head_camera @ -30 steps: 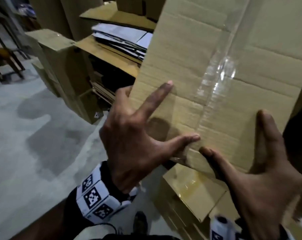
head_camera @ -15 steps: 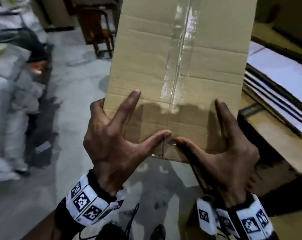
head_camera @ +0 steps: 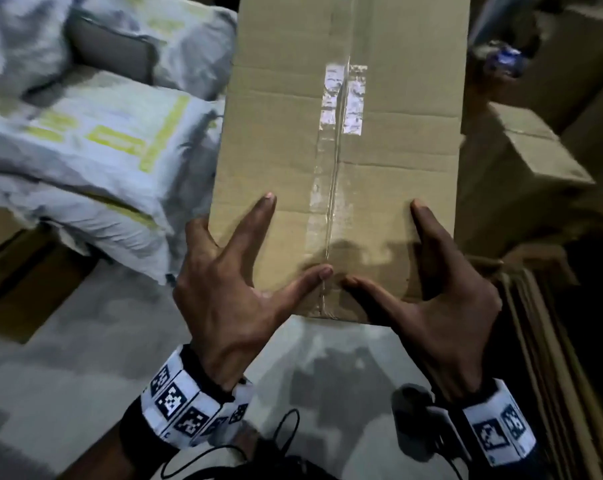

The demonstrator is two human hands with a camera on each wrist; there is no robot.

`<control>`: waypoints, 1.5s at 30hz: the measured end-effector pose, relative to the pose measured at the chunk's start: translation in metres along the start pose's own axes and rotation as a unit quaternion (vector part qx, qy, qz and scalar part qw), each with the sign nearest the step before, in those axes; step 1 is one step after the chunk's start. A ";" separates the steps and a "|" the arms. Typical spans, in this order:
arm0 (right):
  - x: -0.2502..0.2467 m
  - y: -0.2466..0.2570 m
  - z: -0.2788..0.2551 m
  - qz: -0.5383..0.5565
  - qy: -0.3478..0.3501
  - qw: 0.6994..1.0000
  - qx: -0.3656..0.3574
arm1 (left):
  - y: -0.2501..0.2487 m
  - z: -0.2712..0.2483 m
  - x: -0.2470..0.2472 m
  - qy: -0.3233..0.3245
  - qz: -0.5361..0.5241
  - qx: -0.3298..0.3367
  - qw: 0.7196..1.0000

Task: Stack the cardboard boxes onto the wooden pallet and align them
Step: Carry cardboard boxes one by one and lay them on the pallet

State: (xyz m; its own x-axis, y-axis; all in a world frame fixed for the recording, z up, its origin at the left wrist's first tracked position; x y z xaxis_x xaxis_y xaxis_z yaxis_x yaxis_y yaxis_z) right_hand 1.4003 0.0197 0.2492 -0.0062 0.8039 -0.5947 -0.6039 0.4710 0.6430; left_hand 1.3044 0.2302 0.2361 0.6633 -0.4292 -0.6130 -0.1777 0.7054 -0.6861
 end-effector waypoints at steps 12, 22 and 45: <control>0.277 0.123 0.150 0.081 0.180 0.968 -0.154 | 0.187 0.094 -0.139 -0.180 0.127 -0.183 0.958; 0.494 0.236 0.211 0.181 0.327 0.880 -0.291 | 0.320 0.129 -0.225 -0.298 0.206 -0.344 0.866; 0.866 0.603 0.121 0.353 0.576 0.501 -0.541 | 0.531 0.107 -0.423 -0.535 0.305 -0.632 0.470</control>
State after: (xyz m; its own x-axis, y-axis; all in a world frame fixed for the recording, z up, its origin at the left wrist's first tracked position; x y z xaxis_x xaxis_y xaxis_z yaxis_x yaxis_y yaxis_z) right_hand 1.1274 1.0435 0.1802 -0.6017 -0.4045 -0.6888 -0.2027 -0.7568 0.6215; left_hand 1.0074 0.8468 0.1737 0.0736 0.6414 -0.7637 -0.4137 -0.6771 -0.6086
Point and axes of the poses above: each hand's wrist, its own z-axis towards the middle knuckle, its own x-axis out of the palm, y = z × x, the point moved 3 cm from there along z, towards the middle knuckle, and after that the axes turned 7 degrees about y, right-handed, at the moved point
